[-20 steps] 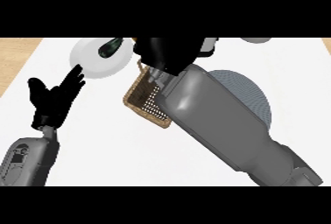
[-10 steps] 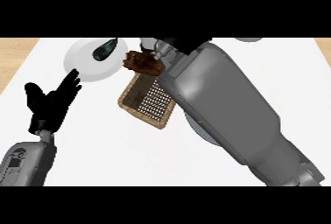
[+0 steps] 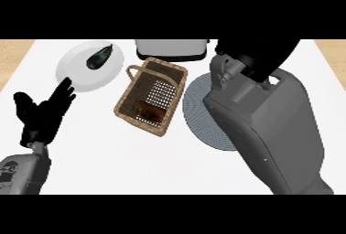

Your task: Pick the sweet potato from the placemat and place it in the basket

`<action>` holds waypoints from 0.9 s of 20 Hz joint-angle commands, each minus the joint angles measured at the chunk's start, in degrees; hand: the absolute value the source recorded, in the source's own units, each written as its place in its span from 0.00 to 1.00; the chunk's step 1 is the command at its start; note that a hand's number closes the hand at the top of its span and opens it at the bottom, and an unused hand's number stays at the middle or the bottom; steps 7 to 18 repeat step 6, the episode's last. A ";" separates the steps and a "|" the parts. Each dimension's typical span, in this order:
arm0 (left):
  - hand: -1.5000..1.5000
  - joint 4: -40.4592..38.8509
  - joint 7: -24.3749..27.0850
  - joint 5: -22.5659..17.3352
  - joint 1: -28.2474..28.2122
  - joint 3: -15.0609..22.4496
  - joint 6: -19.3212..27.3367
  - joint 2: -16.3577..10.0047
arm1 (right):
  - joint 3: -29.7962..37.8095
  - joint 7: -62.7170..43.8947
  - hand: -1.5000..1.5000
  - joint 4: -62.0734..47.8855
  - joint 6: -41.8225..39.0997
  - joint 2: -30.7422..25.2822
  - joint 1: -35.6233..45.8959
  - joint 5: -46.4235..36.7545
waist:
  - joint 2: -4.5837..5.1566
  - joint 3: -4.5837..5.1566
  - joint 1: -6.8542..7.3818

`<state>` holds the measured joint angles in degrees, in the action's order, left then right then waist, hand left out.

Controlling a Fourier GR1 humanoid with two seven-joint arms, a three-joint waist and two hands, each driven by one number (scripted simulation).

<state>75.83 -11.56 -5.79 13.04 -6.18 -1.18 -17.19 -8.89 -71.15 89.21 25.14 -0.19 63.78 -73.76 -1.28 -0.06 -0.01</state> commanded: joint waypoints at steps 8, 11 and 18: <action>0.50 1.69 0.14 -0.31 -2.98 -1.06 0.54 -0.18 | -6.62 -13.92 0.00 26.06 -10.22 0.19 -16.76 5.17 | -0.60 -0.03 -2.51; 0.50 1.69 0.14 -0.31 -2.98 -1.06 0.54 -0.18 | -6.62 -13.92 0.00 26.06 -10.22 0.19 -16.76 5.17 | -0.60 -0.03 -2.51; 0.50 1.69 0.14 -0.31 -2.98 -1.06 0.54 -0.18 | -6.62 -13.92 0.00 26.06 -10.22 0.19 -16.76 5.17 | -0.60 -0.03 -2.51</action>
